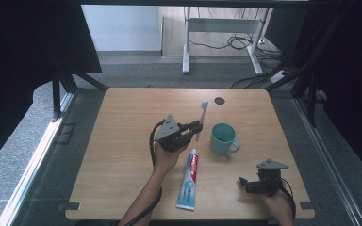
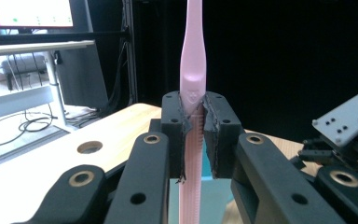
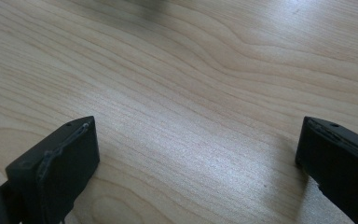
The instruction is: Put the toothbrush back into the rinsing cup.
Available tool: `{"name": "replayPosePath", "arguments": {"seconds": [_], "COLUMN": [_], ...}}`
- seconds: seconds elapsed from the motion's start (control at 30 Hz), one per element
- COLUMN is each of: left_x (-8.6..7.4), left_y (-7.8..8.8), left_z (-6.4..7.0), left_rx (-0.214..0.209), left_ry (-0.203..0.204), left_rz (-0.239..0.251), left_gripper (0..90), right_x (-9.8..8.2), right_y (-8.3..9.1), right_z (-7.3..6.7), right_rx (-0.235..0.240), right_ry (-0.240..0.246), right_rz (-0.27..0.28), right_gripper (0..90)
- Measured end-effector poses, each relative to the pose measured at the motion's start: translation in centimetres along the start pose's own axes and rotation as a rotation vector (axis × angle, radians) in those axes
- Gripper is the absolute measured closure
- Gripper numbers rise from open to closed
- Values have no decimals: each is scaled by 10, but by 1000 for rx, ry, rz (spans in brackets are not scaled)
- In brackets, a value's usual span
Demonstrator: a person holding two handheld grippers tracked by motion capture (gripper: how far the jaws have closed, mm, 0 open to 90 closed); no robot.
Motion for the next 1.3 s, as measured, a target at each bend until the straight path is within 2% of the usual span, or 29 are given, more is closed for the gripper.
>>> {"name": "replayPosePath", "arguments": {"seconds": [0.07, 0.47, 0.77, 0.8, 0.97, 1.1, 1.3], "left_x": [4, 9, 8, 9, 10, 5, -11], "left_y": [-10, -40, -56, -60, -66, -71, -76], "left_z": [2, 10, 13, 14, 14, 13, 10], "left_rx": [-6, -24, -32, -32, -27, -19, -11], "left_ry": [-4, -7, -1, -12, -18, -16, 2], "left_rz": [6, 16, 18, 13, 8, -2, -23], "left_gripper": [798, 798, 798, 798, 798, 797, 797], "right_x": [0, 0, 0, 0, 0, 0, 0], "right_y": [0, 0, 0, 0, 0, 0, 0], "right_z": [0, 0, -1, -1, -1, -1, -2], "right_rx": [0, -1, 4, 5, 7, 8, 10], "right_ry": [-2, -1, 7, 4, 9, 9, 9], "right_rz": [1, 1, 1, 0, 2, 2, 2], "right_gripper": [0, 0, 0, 0, 0, 0, 0]}}
Point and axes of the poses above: each handheld gripper's, and its own axes: y roughly backward along the jaws, x roughly out of its top, z roughly to its right, the point moved 9 cm from there along -y, roughly forward along the jaws, and after that the axes turned 6 degrees about y, right-handed, at the moved point
